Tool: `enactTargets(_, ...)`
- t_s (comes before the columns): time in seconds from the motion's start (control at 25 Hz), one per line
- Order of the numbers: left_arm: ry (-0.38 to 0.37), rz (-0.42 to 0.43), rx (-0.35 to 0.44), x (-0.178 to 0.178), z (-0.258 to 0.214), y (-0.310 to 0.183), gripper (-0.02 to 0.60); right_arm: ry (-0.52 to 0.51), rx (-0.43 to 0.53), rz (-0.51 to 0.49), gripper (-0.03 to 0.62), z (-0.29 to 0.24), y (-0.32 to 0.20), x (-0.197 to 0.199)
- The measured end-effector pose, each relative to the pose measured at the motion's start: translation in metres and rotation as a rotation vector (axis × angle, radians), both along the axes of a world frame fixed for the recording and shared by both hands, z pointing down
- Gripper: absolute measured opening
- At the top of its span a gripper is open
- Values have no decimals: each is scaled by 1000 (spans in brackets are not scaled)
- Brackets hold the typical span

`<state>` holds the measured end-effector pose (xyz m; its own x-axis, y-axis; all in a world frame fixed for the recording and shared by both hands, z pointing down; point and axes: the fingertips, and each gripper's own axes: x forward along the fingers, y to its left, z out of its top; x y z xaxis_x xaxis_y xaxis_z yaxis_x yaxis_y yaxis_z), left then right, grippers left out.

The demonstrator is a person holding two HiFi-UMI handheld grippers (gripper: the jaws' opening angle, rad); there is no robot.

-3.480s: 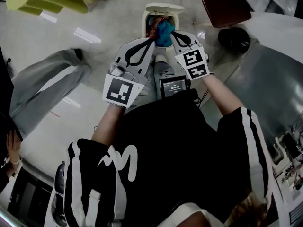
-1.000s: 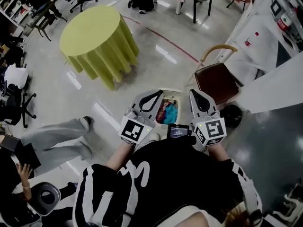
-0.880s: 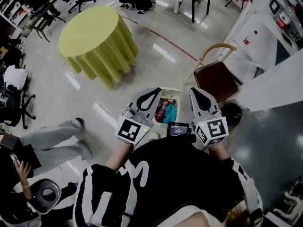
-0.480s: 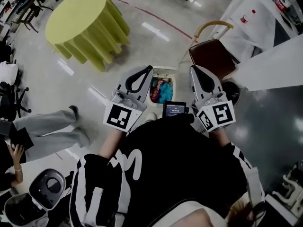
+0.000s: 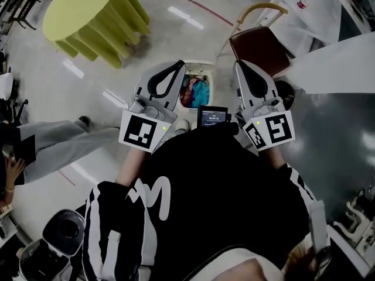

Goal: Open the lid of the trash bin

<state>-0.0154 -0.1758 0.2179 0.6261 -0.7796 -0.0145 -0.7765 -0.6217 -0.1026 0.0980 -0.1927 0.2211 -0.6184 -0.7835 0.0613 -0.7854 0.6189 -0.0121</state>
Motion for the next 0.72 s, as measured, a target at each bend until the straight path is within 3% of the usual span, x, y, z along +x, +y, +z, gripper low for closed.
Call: enactTargets(0.72,30,-10,-12,-6,1,1,9,1,-2,-5,9,4,4,-4)
